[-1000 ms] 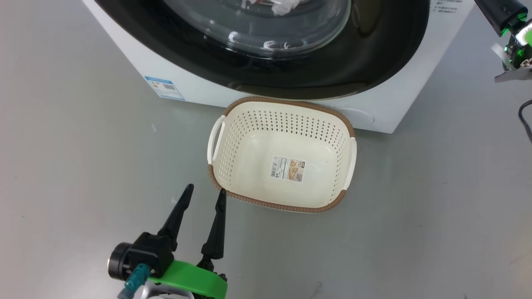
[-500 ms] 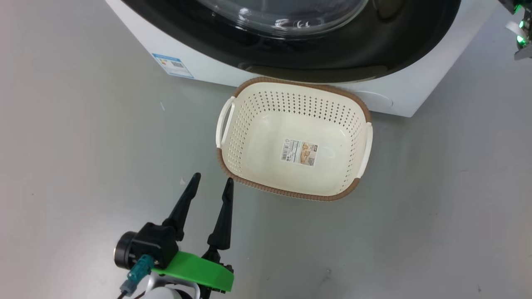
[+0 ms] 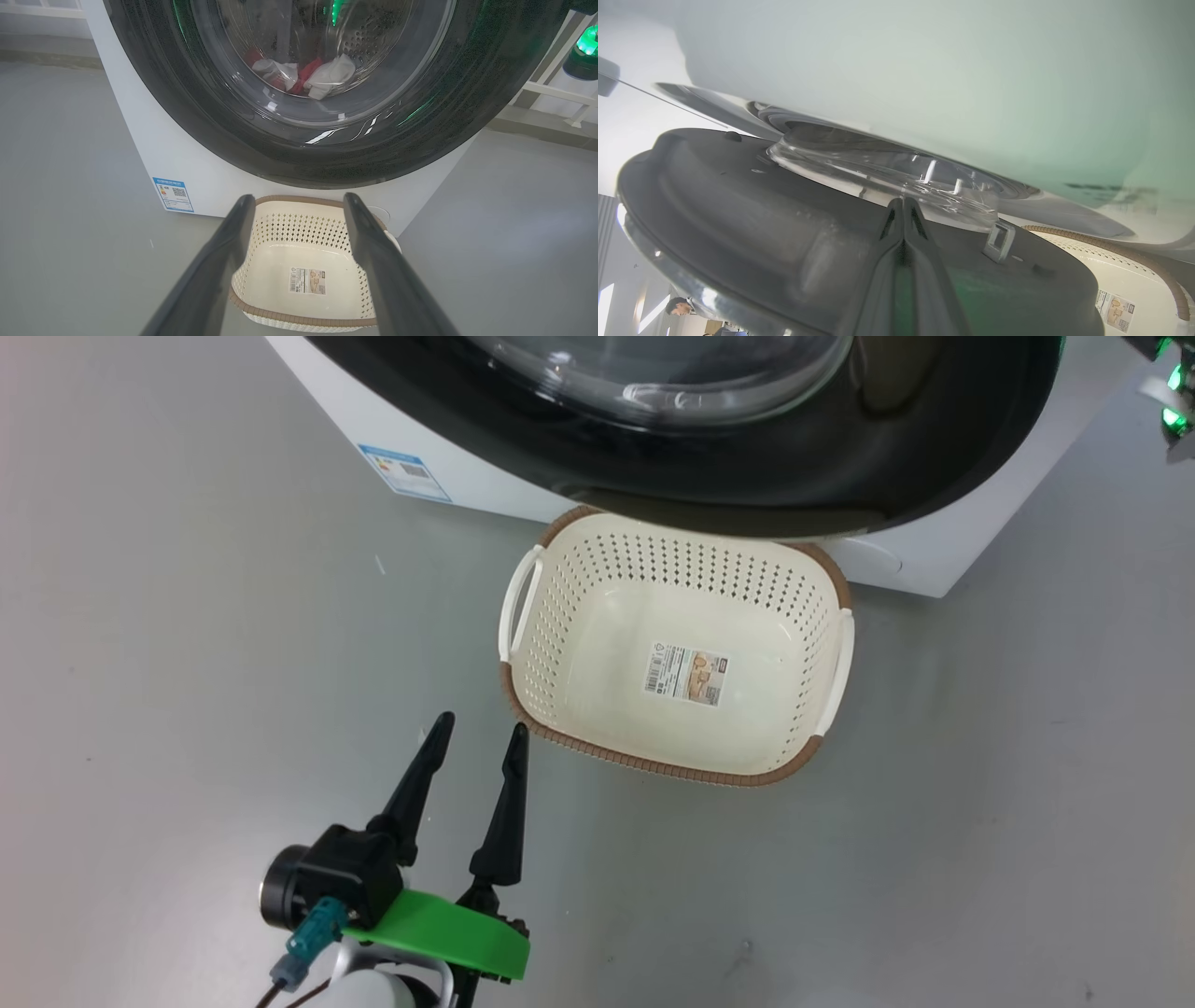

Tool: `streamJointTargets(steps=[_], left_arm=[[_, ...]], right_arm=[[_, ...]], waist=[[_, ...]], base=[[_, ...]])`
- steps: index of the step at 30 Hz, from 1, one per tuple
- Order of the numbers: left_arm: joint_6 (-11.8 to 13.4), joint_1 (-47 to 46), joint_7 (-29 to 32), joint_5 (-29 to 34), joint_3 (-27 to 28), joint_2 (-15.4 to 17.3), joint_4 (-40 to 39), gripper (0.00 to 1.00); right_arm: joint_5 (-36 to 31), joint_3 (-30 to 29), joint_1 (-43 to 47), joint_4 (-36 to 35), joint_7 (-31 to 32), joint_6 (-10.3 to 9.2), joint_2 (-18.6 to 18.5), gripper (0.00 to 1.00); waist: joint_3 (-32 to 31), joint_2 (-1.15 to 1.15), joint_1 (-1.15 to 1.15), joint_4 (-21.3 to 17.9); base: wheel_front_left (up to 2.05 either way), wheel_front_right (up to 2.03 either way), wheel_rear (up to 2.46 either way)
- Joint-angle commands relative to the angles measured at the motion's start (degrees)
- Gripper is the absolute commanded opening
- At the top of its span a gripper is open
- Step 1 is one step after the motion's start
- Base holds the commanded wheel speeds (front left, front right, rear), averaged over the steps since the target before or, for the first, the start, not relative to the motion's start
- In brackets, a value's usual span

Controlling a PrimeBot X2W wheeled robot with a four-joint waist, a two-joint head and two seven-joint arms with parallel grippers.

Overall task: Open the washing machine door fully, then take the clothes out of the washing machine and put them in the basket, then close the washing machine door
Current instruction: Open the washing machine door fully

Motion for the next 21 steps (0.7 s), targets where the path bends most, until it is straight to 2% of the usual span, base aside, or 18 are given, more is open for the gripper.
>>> streamJointTargets(steps=[1,21], left_arm=[[0.41,-0.22,-0.69,0.01,1.57,0.73,-1.16,1.00],[-0.85,2.87,-0.69,1.33,1.95,0.73,0.34,1.00]], right_arm=[[-0.23,0.42,1.49,-2.29,0.70,0.31,1.31,0.00],[-1.99,0.90,15.90,-13.35,3.98,0.31,5.22,0.00]], waist=[[-0.71,0.00,0.00,-0.13],[-7.75,0.00,0.00,-0.71]], base=[[0.00,0.00,0.00],[0.00,0.00,0.00]])
